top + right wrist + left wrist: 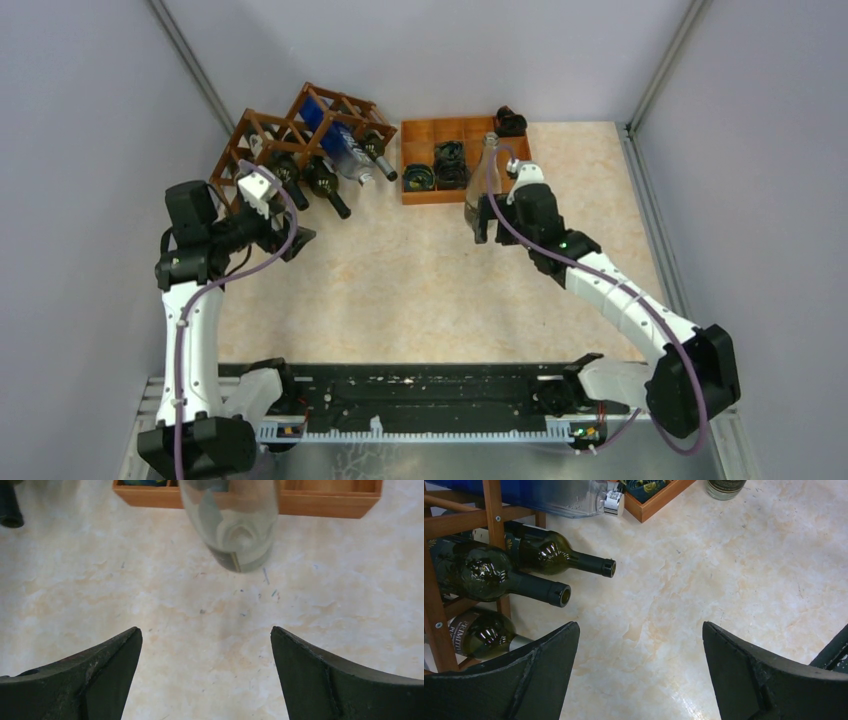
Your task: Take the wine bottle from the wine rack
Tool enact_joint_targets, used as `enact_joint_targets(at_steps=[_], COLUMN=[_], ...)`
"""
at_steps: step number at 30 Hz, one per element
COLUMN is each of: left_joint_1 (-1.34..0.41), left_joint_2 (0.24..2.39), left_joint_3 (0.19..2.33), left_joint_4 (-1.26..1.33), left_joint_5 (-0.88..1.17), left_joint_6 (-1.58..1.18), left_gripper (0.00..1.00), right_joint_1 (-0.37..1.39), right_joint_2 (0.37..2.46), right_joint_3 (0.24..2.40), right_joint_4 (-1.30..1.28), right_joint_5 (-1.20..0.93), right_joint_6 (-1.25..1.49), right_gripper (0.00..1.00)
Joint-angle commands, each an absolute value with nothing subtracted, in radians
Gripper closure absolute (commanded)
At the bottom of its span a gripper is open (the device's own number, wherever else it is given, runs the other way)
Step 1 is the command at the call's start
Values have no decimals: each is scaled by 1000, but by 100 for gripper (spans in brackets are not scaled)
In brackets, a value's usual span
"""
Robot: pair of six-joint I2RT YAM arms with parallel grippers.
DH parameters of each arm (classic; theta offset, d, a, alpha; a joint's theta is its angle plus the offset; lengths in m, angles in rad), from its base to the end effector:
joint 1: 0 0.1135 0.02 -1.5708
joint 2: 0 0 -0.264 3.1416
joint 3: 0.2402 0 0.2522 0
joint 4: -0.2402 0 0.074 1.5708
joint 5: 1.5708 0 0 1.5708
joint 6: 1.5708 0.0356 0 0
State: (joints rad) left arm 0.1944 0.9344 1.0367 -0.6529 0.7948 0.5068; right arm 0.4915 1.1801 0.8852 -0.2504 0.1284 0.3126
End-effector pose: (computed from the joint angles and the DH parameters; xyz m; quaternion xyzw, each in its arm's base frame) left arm 0.1864 0.0108 0.3588 0.3119 0.7655 -0.1626 0.5388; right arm 0.2356 0.1209 0.2871 -0.0463 0.8689 0.1401 0.4724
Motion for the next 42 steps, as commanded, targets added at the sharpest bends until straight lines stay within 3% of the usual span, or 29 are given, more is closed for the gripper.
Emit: enact_joint_targets(at_steps=[1,6,11,14,27,33,42], left_joint_1=[196,180,176,126,-171,-197,-253], left_joint_2=[983,1030,1060,1073,1393,1489,1568], left_joint_3=[1085,1105,1108,1109,1294,1317,1319], left_joint_4=[-652,-620,-618,-579,-565,-567,-421], left_joint_5=[810,810,813,762,526,455,306], left_joint_6=[525,523,556,659,1211,1412,1574], left_gripper=[1,2,4,3,1,1,2], right_joint_1=[597,654,705,731,832,845,844], right_joint_2=[1130,1269,1486,1525,1133,981,926], right_joint_3=[902,1013,1228,1244,787,717,695], right_joint_4=[-163,-113,-165,-171,-105,-165,-185], right_joint_5=[83,-61,-112,-107,-57,-29,-4], right_joint_6=[360,438,422,423,511,516,516], right_gripper=[2,10,6,5,5,6,6])
